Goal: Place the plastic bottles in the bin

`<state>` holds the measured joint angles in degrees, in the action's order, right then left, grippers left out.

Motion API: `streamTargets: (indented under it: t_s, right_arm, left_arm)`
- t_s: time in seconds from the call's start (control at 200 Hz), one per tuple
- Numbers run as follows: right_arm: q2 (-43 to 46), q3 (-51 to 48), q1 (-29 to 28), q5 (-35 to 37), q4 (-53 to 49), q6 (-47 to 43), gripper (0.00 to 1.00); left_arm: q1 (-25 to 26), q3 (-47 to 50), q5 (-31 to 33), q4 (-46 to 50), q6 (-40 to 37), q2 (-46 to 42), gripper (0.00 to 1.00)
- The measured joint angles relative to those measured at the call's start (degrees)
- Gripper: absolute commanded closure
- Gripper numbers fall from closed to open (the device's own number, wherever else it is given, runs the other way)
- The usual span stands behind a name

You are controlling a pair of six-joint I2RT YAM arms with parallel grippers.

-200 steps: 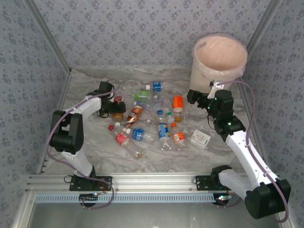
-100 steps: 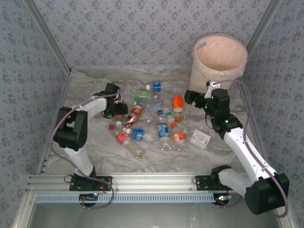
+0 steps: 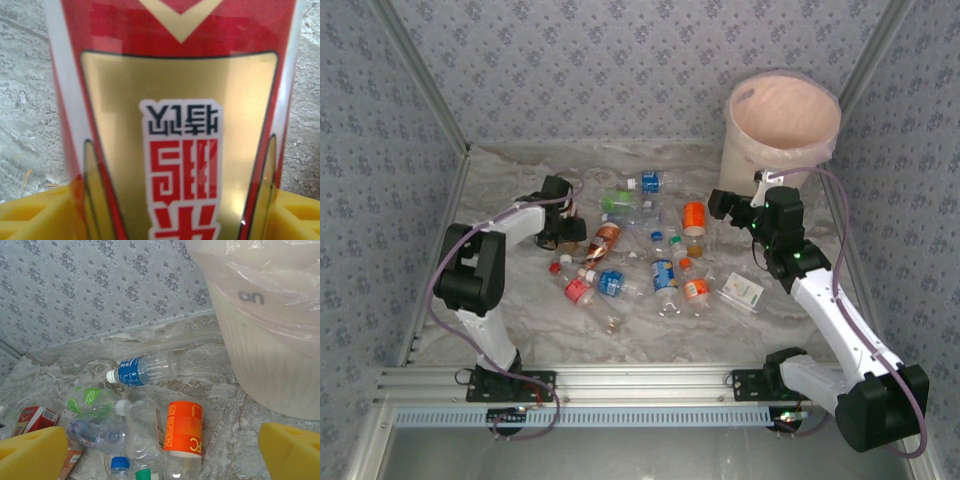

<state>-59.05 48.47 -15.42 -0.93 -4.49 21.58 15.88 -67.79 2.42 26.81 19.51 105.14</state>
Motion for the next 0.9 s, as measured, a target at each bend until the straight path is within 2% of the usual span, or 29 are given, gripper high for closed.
streamTargets:
  t_s: [0.215,0.4,0.63,0.759,0.899]
  right_arm:
    - [0.0,0.0,-0.11,0.13,-0.02,0.0,0.0]
    - [0.0,0.0,-0.26,-0.13,0.0,0.04,0.0]
    - [-2.14,1.27,-1.62,-4.52,1.07,3.19,0.0]
    - [-5.35,3.61,-2.99,-9.73,2.62,6.95,0.0]
    - [-9.86,7.56,-5.46,-16.39,4.96,10.47,0.0]
  left_arm:
    - [0.0,0.0,0.02,-0.11,-0.15,0.37,0.43]
    - [0.22,0.68,-0.04,-0.17,-1.38,-1.49,0.47]
    - [2.69,1.25,-1.27,-1.92,-5.03,-16.09,0.49]
    - [7.41,2.23,-3.8,-5.77,-7.48,-24.87,0.5]
    - [13.25,5.27,-8.04,-10.45,-9.25,-30.25,0.5]
